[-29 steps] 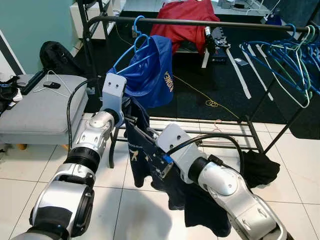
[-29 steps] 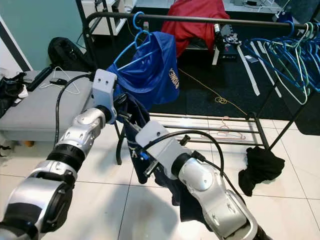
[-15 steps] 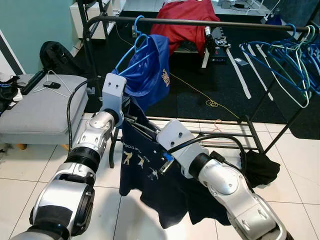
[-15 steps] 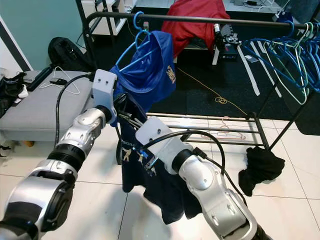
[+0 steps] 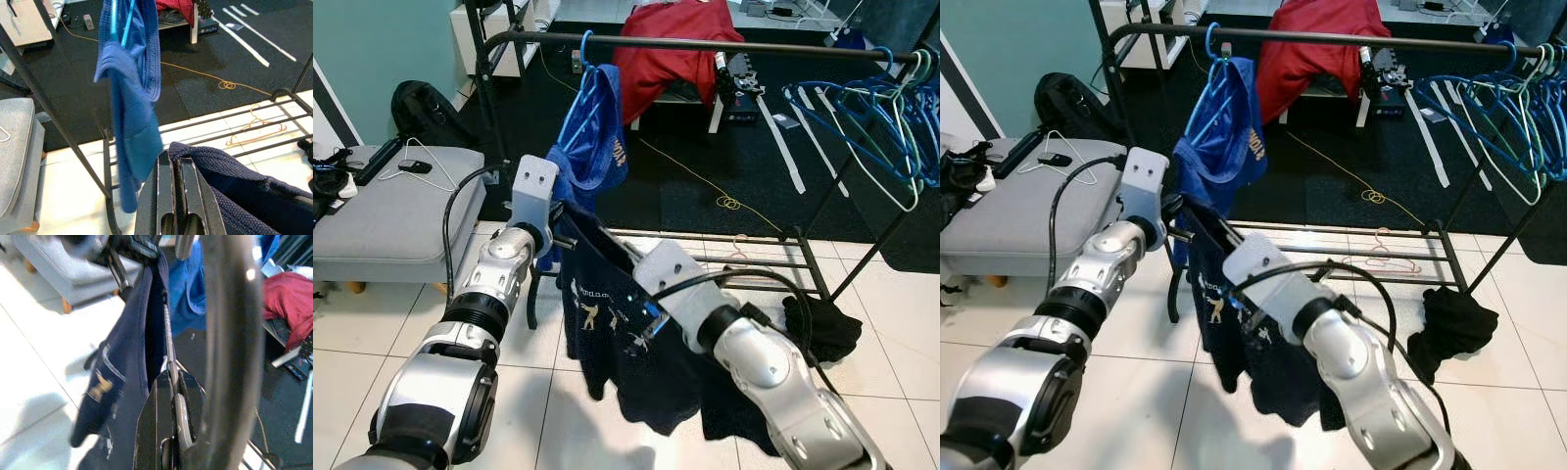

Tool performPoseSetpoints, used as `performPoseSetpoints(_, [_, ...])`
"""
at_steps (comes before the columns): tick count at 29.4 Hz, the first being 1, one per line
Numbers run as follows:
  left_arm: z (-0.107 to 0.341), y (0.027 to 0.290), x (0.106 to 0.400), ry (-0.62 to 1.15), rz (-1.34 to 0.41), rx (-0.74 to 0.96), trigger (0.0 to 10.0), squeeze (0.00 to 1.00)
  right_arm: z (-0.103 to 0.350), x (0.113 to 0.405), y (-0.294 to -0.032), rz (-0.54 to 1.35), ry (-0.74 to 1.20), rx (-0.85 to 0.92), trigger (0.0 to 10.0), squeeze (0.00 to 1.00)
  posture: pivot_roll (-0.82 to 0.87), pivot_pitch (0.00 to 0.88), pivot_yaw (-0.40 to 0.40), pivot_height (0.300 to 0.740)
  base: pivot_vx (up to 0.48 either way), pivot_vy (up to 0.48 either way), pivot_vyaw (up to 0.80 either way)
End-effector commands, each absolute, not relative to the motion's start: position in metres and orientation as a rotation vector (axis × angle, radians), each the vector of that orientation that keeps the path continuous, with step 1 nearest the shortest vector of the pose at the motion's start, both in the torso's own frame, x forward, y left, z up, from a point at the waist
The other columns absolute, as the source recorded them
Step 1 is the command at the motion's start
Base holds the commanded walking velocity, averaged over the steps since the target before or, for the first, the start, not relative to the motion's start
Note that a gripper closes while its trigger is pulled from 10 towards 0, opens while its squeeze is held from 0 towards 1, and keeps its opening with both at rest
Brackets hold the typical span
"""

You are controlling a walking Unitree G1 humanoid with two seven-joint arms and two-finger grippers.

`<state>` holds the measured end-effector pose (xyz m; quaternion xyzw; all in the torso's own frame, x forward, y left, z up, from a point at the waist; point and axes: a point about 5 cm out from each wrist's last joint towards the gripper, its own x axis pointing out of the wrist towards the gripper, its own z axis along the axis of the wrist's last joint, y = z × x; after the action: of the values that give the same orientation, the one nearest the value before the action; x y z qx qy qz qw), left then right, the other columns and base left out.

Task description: Hang hanger

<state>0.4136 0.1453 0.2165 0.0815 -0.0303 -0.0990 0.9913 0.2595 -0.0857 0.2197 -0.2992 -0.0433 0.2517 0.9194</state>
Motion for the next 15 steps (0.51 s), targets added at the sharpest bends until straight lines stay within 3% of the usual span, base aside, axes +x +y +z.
performPoseSetpoints(1, [0.217, 0.152, 0.414, -0.063, -0.179, 0.188, 0.0, 0.0, 0.225, 0.252, -0.08, 0.569, -0.136, -0.592, 10.0, 0.0, -0.07, 0.199, 0.029, 0.74, 0.0, 0.0, 0.0])
performPoseSetpoints(15, [0.21, 0.146, 0.414, -0.03, -0.196, 0.195, 0.0, 0.0, 0.25, 0.247, -0.072, 0.575, -0.293, -0.536, 10.0, 0.0, -0.06, 0.209, 0.027, 0.74, 0.0, 0.0, 0.0])
